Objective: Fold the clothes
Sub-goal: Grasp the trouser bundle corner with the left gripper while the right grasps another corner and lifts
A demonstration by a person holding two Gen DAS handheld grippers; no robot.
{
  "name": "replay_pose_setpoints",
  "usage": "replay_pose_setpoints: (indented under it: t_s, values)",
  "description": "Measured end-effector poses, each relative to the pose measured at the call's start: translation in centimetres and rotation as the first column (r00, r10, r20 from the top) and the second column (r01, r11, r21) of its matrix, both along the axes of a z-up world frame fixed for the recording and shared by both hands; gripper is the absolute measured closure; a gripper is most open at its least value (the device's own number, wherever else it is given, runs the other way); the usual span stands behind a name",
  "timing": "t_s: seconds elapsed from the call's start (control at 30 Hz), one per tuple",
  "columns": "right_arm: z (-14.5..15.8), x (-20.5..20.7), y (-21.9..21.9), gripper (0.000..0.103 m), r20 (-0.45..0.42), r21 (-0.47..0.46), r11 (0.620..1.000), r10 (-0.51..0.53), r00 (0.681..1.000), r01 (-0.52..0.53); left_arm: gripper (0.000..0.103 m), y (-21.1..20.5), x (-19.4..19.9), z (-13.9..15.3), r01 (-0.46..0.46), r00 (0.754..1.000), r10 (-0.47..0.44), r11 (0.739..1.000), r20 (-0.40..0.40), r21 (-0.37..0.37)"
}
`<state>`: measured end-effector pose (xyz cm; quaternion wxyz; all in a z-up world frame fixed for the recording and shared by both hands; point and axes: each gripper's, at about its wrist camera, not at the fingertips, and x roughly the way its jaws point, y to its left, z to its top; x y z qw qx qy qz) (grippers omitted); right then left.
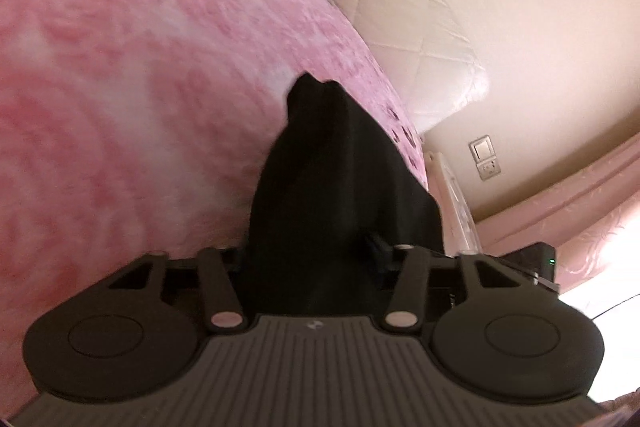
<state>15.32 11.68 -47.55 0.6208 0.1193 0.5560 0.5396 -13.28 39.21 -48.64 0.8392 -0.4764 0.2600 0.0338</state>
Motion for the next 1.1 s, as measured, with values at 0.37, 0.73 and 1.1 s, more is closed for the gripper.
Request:
replay_pose_setpoints:
  t_s: [0.37,0.73,1.1]
  values:
    - [0.8,0.7,-1.2,0.083,-0.133,0.095,0.995,-0.003,0.991,0.015,0.089,-2.3,-0.7,4.8,-0.050,0.999,0.050,0.997,0.006,0.060]
    - [18.9,-6.3,3.3,0.084,-0.158,0.124,0.965,0.247,0.956,-0.229,0.089,-8.5,-17.1,23.5,-0.434,0.900,0.433,0.900,0.041,0.031]
    - [31.9,-28.0,10.3,0.084,-0.241,0.217,0.625,0.779,0.579,-0.750,0.089,-28.9,-40.9,39.1,-0.906,0.409,0.912,0.408,-0.020,0.112]
